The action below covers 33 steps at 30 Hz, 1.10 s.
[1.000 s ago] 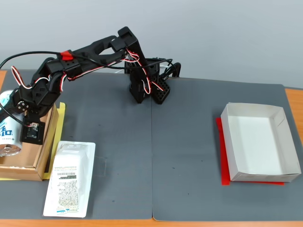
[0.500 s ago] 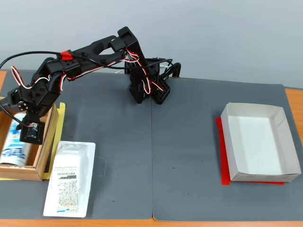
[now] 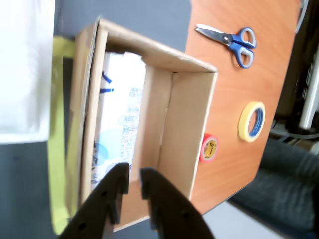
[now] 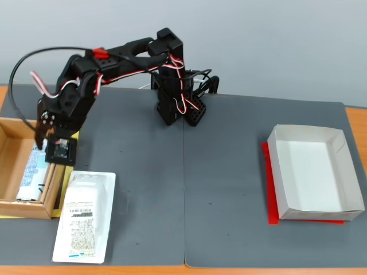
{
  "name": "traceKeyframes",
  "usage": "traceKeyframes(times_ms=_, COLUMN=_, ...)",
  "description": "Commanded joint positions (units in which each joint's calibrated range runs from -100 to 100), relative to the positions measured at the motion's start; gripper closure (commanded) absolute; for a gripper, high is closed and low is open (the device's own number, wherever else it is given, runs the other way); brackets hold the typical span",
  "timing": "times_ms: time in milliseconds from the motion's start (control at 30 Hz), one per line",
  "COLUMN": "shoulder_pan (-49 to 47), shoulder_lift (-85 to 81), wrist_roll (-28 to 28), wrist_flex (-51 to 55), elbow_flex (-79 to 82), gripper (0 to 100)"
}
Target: Pick the can and put it in the brown box
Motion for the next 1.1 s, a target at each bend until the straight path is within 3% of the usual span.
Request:
traceKeyframes(times_ms=0, shoulder_pan=-2.36, shoulder_lift=-8.85, wrist_roll=-8.03, wrist_flex=2.16, elbow_flex=-2.15, gripper=99)
traceKeyframes(times_ms=200, shoulder_pan=-6.26, shoulder_lift=-17.74, wrist_roll=-21.42, wrist_flex=5.54, elbow_flex=-2.15, gripper=99)
traceKeyframes(times_ms=400, shoulder_pan=-11.3, shoulder_lift=-24.94, wrist_roll=-27.83, wrist_flex=8.75, elbow_flex=-1.79, gripper=99)
traceKeyframes(times_ms=1067, shoulder_pan=-32.5, shoulder_lift=-60.69, wrist_roll=-29.81, wrist_flex=7.88, elbow_flex=40.38, gripper=99)
